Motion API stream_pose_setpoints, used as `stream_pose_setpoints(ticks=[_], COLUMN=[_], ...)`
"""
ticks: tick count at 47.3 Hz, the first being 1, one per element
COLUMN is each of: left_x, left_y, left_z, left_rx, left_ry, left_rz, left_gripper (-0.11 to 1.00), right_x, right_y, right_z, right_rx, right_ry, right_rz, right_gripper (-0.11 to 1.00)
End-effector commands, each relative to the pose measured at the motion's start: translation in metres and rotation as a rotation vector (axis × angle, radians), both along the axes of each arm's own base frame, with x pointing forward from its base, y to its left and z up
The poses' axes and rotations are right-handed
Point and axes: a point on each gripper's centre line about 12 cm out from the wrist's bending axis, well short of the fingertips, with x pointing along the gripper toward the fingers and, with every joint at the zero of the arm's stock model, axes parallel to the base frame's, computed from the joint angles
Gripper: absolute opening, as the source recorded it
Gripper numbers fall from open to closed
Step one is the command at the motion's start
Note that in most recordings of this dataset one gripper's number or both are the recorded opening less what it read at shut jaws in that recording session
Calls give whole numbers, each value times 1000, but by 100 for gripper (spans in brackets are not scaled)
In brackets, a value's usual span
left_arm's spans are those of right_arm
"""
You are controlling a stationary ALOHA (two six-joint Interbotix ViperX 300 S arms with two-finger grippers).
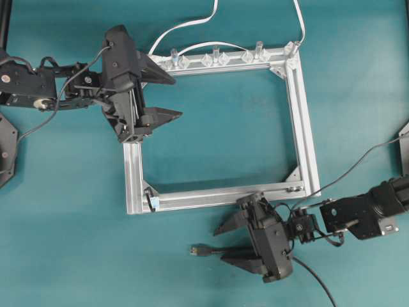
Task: Insert the wire through the string loop located on the left side.
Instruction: 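Lower the right gripper and grasp the USB cable just behind the plug, then lift the cable and carry it toward the frame's lower right corner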
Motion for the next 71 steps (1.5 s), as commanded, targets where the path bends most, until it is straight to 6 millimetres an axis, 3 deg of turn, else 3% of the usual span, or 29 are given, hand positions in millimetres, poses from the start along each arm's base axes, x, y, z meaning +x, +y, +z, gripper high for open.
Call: stream_pose_setpoints(ticks=[1,8,11,20,23,41,71], left_x=[2,3,3,2,2,2,2], left_y=[-1,-1,-1,-1,-1,-2,-6], left_z=[12,13,13,12,12,11,10], left_rx=[8,7,6,8,8,6,6], left_ry=[-36,-39,-39,-36,-36,-35,-32], left_rz=[-4,-3,-2,-6,-6,-6,-18], left_gripper=[86,86,86,86,86,86,86], right_x=[4,5,3,-5,-7,-8,-7], right_y=[5,8,8,9,11,14,12], right_z=[5,1,0,-6,-7,-5,58], right_rx=[7,2,-1,-11,-13,-14,31], right_ry=[-4,12,21,45,49,57,-14], right_rz=[5,12,14,27,33,42,48], right_gripper=[72,71,66,16,7,7,7])
